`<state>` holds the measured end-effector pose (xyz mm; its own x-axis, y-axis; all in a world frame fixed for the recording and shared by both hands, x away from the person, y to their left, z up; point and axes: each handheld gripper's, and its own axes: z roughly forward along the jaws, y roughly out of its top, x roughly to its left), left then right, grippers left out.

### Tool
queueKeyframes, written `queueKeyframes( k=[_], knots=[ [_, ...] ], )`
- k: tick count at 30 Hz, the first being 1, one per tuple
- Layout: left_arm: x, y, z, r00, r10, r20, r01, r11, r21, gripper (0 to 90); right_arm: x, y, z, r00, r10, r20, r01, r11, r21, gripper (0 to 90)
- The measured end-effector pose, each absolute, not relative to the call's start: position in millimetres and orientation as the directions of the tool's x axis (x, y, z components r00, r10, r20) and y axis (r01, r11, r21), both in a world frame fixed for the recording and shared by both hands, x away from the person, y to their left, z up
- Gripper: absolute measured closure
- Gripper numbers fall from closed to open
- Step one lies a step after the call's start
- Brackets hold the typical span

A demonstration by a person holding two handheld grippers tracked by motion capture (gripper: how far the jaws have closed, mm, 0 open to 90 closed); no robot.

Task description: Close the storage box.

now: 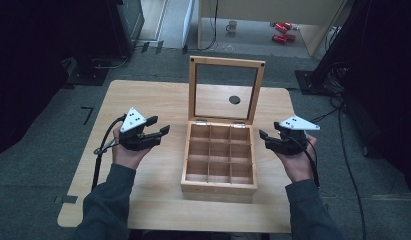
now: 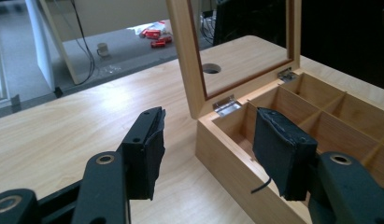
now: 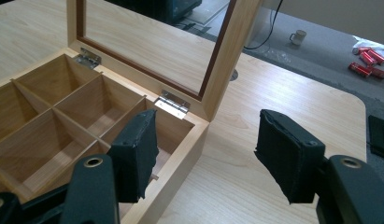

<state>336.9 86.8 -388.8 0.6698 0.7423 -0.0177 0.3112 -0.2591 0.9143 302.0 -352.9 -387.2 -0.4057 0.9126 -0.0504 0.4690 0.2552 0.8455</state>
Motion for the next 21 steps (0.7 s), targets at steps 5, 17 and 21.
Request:
queueKeyframes(
  k=[5,17,21],
  knots=[
    [345.4,84.1,-386.8,0.668,0.743,-0.026,0.312,-0.248,0.917,43.3,308.9,-351.9,-387.7,-0.405,0.913,-0.046,0.473,0.252,0.844,38.1],
    [368.4,73.3,-377.9,0.687,0.726,-0.033,0.329,-0.270,0.905,44.0,321.5,-354.9,-376.1,-0.400,0.916,-0.037,0.461,0.236,0.855,39.0],
    [374.3,69.9,-376.2,0.689,0.725,-0.030,0.328,-0.275,0.904,44.8,324.2,-355.3,-373.8,-0.399,0.916,-0.037,0.455,0.233,0.859,39.6]
  ],
)
